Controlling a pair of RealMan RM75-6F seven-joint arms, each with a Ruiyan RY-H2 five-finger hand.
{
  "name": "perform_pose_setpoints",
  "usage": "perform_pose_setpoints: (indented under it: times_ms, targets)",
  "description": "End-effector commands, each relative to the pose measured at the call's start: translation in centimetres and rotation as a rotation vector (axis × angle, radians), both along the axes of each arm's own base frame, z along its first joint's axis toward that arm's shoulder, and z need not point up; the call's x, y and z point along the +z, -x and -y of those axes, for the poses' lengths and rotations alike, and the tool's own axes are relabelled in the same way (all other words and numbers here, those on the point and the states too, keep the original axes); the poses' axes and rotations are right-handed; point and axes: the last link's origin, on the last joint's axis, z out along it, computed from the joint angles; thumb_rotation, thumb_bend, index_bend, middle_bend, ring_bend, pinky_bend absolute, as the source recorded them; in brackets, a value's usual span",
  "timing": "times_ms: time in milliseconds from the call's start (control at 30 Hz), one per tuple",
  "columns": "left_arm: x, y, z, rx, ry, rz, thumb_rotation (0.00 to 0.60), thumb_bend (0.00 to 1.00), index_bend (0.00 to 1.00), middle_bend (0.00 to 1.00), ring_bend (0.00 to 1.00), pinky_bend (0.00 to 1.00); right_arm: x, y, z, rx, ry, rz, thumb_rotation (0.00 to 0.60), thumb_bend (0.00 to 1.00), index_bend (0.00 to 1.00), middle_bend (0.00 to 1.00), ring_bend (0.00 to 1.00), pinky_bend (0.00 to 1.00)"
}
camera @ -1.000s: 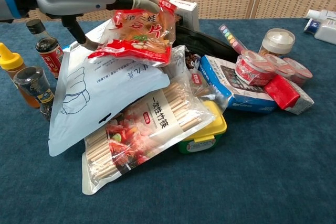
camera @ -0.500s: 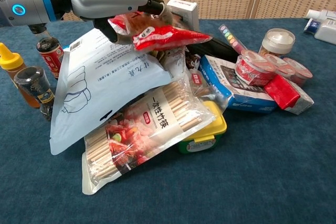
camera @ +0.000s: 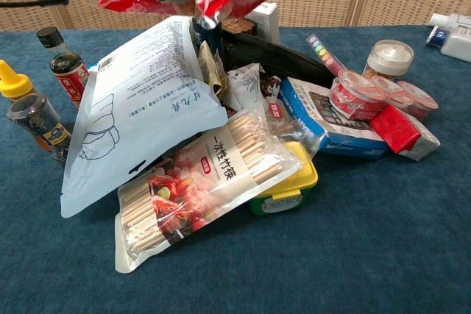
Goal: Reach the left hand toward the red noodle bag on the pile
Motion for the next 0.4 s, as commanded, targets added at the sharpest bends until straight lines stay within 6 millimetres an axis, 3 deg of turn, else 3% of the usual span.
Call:
perform_pose_setpoints:
  times_ms: [33,233,400]
  targets:
    - [3.2,-1.7,0.6,-0.033,-0.059,0.077,0.600,0.59,0.66,0.87,0.91,0.96,0.0,-0.1,-0.1,0.003,-0.001,0.001,0.600,0.00,0.00,0.00,0.00,0.00]
    - [7.1,-3.7,1.1,-0.053,-0.134,0.137,0.600,0.57,0.66,0.85,0.90,0.96,0.1,-0.3,-0.2,0.012,0.002,0.010,0.600,0.00,0.00,0.00,0.00,0.00]
    - [8.4,-4.1,1.5,-0.055,-0.164,0.133,0.600,0.57,0.66,0.85,0.90,0.96,0.3,-0.5,-0.3,0.020,0.006,0.017,0.600,0.00,0.00,0.00,0.00,0.00]
